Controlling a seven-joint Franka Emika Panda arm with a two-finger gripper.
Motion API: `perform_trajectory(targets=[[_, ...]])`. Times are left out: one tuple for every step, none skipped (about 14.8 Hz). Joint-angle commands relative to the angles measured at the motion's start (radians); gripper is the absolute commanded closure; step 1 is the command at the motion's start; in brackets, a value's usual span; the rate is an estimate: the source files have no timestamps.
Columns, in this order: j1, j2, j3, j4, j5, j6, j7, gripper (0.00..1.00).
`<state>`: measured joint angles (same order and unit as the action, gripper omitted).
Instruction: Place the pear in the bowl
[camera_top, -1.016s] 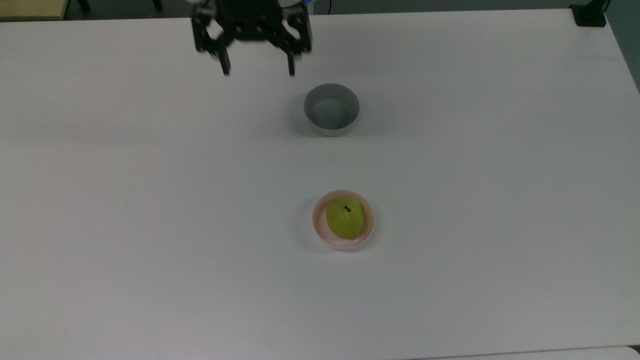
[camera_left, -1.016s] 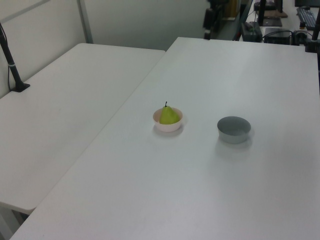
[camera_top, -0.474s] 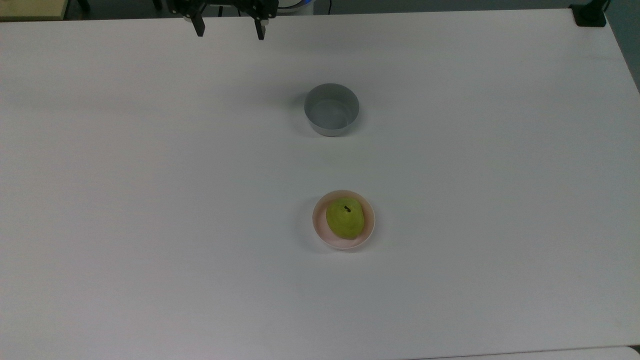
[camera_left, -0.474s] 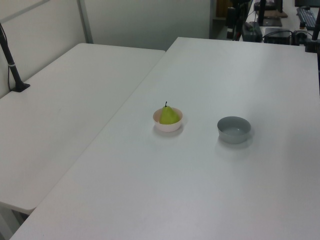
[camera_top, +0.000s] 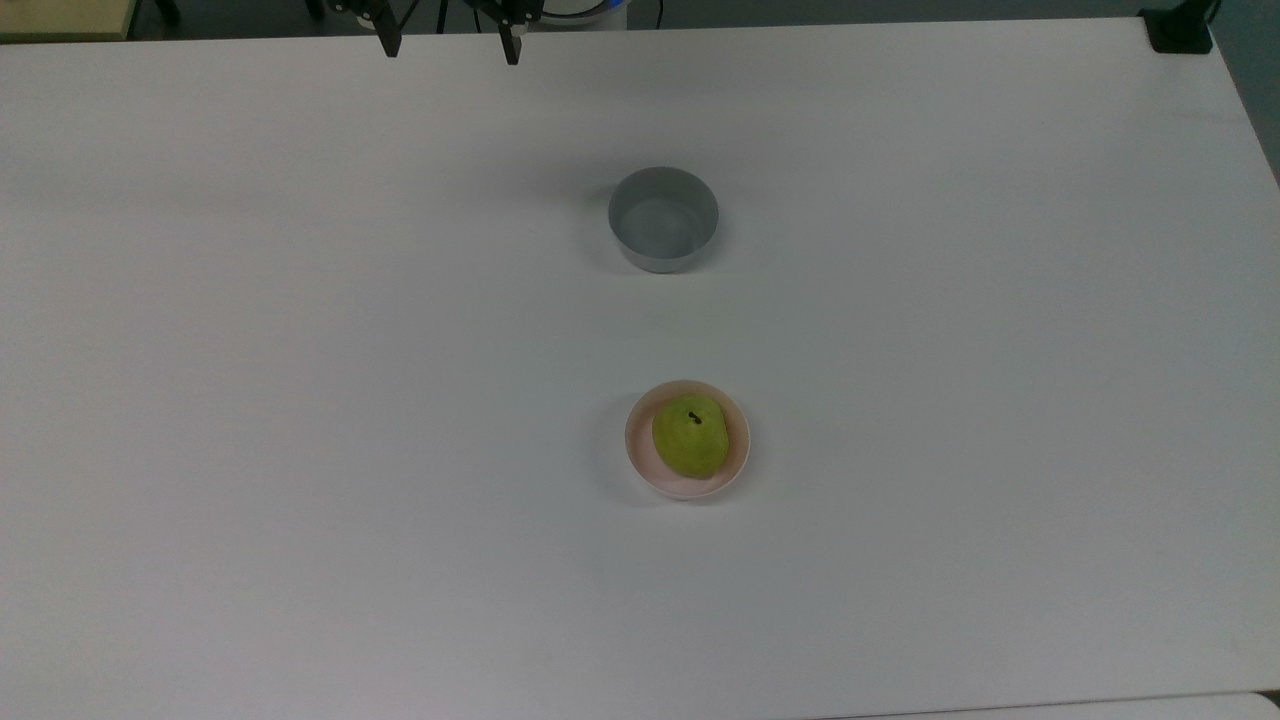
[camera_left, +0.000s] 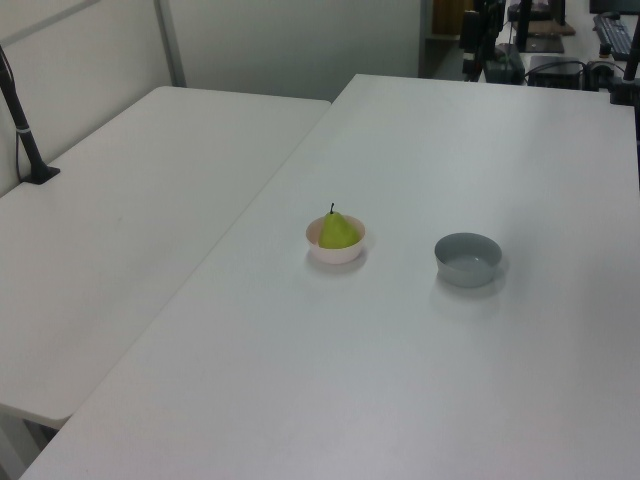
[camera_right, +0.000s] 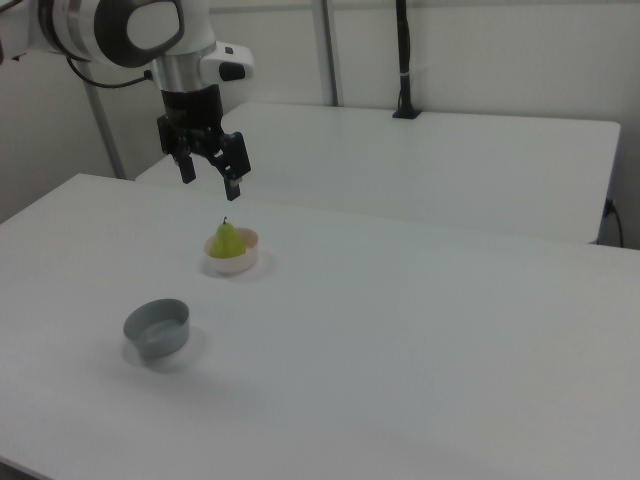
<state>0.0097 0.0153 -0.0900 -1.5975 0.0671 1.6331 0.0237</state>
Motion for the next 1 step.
perform_trajectory(targets=[[-0.002,-0.014,0.006,-0.024,0.003,-0.022,0.004,0.00]])
